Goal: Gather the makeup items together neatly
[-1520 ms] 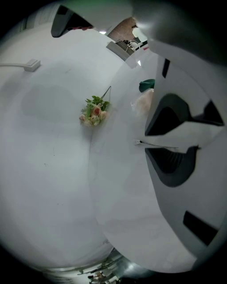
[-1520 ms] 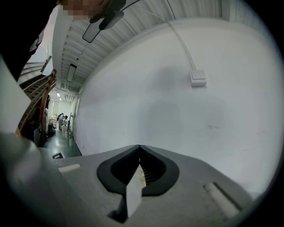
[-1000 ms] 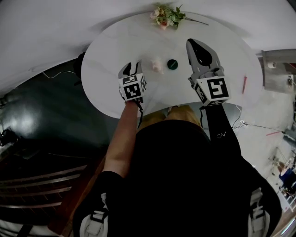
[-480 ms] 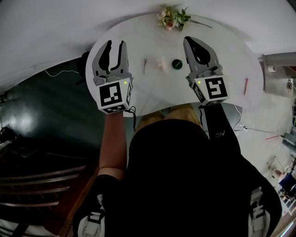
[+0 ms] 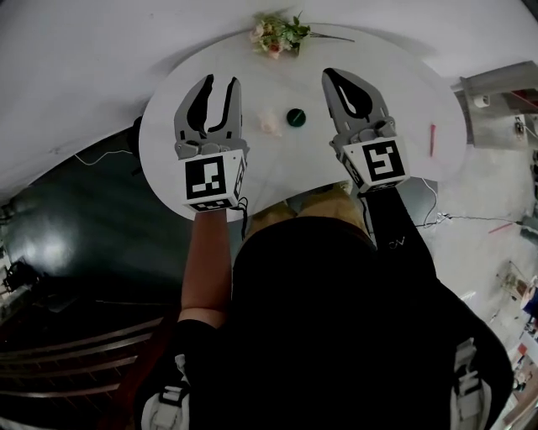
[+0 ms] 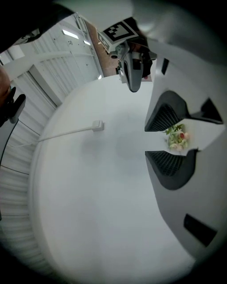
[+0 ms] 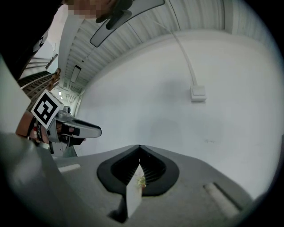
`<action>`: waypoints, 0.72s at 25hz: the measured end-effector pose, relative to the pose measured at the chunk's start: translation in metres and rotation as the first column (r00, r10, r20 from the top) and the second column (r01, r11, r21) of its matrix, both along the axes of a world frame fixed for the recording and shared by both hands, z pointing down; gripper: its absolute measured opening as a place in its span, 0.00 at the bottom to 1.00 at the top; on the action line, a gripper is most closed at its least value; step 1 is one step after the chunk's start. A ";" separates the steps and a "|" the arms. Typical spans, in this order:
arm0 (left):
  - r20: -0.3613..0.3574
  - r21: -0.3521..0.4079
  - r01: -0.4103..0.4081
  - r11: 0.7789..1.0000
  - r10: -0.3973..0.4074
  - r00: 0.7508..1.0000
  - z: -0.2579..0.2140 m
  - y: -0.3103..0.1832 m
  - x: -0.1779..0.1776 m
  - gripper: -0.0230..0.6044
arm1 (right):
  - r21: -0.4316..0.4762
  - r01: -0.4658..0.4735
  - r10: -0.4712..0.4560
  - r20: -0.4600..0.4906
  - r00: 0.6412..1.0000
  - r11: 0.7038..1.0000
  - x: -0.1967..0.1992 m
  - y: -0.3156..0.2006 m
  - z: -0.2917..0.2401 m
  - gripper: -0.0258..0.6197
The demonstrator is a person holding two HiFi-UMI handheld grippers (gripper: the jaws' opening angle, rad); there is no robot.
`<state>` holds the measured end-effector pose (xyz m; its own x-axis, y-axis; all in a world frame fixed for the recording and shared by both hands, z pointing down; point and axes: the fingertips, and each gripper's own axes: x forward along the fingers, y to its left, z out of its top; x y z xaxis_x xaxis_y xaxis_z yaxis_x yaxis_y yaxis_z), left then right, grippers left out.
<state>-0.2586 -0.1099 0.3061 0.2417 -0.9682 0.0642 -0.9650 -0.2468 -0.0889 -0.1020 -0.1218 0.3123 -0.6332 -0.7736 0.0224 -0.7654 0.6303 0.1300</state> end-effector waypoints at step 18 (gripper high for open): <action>-0.062 -0.064 -0.377 0.924 0.373 0.926 0.018 -0.075 0.358 0.24 | 0.008 -0.343 0.343 0.038 0.939 0.939 0.348 -0.038 -0.001 0.05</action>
